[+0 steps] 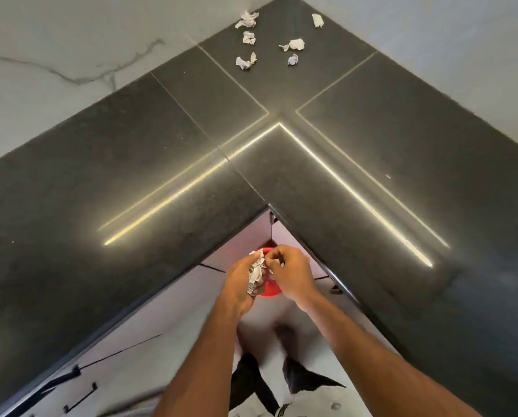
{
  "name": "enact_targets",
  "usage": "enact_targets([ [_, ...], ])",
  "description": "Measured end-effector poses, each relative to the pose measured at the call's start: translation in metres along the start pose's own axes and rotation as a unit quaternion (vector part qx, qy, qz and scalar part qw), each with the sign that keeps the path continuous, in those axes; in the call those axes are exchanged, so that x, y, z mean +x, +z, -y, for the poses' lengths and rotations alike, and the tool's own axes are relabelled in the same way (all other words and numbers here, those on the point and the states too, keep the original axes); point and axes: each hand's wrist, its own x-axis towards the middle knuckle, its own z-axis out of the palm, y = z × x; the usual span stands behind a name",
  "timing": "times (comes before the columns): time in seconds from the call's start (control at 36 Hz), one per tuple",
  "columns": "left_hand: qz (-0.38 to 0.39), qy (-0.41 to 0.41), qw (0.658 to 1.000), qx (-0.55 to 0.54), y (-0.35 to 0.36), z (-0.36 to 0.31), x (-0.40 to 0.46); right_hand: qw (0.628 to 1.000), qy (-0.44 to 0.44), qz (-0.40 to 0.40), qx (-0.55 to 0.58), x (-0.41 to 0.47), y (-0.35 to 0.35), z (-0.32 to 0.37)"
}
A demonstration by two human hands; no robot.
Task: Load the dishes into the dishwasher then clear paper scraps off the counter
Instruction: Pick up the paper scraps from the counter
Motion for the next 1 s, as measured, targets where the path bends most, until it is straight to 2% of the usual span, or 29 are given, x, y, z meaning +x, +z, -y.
enact_targets([
  [0.17, -0.025, -0.044, 0.998, -0.035, -0.026, 0.050, 0.037, 0.986, 0.100, 0.031, 0.132, -0.005, 0.024, -0.047],
  [0.28, -0.063, -0.058, 0.995, -0.055, -0.043, 0.076, 0.066, 0.930, 0.254, 0.026, 0.265, 0.009, 0.047, -0.079],
  [0.42, -0.108, -0.069, 0.988, -0.086, -0.055, 0.102, 0.104, 0.890, 0.360, 0.003, 0.279, 0.041, 0.079, -0.129],
  [0.58, -0.112, -0.077, 0.981, -0.142, -0.065, 0.134, 0.160, 0.829, 0.364, -0.063, 0.420, 0.066, 0.114, -0.161],
  [0.67, -0.119, -0.066, 0.979, -0.153, -0.068, 0.147, 0.182, 0.821, 0.368, -0.091, 0.427, 0.079, 0.132, -0.179],
  [0.75, -0.127, -0.066, 0.978, -0.150, -0.070, 0.160, 0.207, 0.818, 0.365, -0.074, 0.438, 0.093, 0.148, -0.191],
  [0.86, -0.150, -0.067, 0.976, -0.145, -0.068, 0.175, 0.233, 0.786, 0.364, -0.102, 0.489, 0.114, 0.177, -0.218],
  [0.94, -0.160, -0.048, 0.972, -0.167, -0.066, 0.183, 0.246, 0.792, 0.351, -0.080, 0.492, 0.140, 0.208, -0.266],
  [1.0, -0.184, -0.042, 0.969, -0.157, -0.065, 0.187, 0.258, 0.777, 0.365, -0.083, 0.506, 0.142, 0.205, -0.257],
])
